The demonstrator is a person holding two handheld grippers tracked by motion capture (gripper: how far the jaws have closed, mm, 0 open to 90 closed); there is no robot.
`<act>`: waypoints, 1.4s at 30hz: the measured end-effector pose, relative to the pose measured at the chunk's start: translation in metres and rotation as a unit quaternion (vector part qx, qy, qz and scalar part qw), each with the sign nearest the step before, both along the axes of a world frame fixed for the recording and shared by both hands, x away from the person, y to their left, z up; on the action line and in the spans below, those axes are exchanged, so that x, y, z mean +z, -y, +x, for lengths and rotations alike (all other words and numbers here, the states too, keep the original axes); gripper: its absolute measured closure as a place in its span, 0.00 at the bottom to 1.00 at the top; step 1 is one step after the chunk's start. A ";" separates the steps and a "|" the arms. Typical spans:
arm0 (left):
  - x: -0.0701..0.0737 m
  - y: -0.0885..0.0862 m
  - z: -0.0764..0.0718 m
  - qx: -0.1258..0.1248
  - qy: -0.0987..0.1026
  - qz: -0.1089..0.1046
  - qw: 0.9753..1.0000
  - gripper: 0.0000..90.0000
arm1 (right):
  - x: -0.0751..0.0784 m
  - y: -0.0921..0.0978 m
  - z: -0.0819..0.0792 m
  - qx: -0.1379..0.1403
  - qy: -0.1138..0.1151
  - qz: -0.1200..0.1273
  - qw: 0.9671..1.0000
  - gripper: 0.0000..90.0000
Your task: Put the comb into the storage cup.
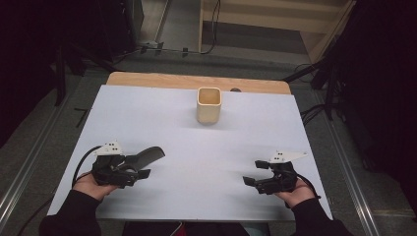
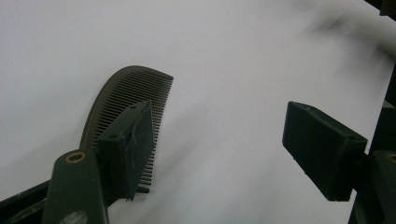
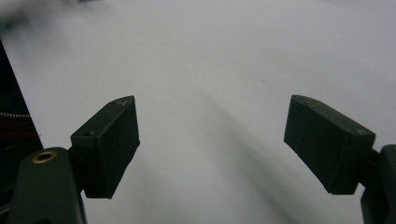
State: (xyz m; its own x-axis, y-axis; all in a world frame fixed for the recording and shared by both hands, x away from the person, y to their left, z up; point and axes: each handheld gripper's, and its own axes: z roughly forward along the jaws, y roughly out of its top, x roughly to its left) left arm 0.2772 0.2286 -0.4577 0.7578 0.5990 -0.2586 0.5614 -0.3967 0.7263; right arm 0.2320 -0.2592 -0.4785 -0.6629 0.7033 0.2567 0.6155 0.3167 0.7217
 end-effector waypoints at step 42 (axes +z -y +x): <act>0.013 -0.025 0.004 0.008 0.027 0.014 0.999 0.28 | -0.001 0.002 0.003 -0.005 -0.005 -0.003 1.000 0.18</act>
State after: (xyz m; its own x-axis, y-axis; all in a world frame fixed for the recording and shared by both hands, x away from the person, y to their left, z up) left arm 0.2814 0.2539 -0.4449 0.7604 0.6179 -0.1998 0.5276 -0.4085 0.7449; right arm 0.2347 -0.2614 -0.4799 -0.6532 0.7118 0.2582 0.6254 0.3149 0.7139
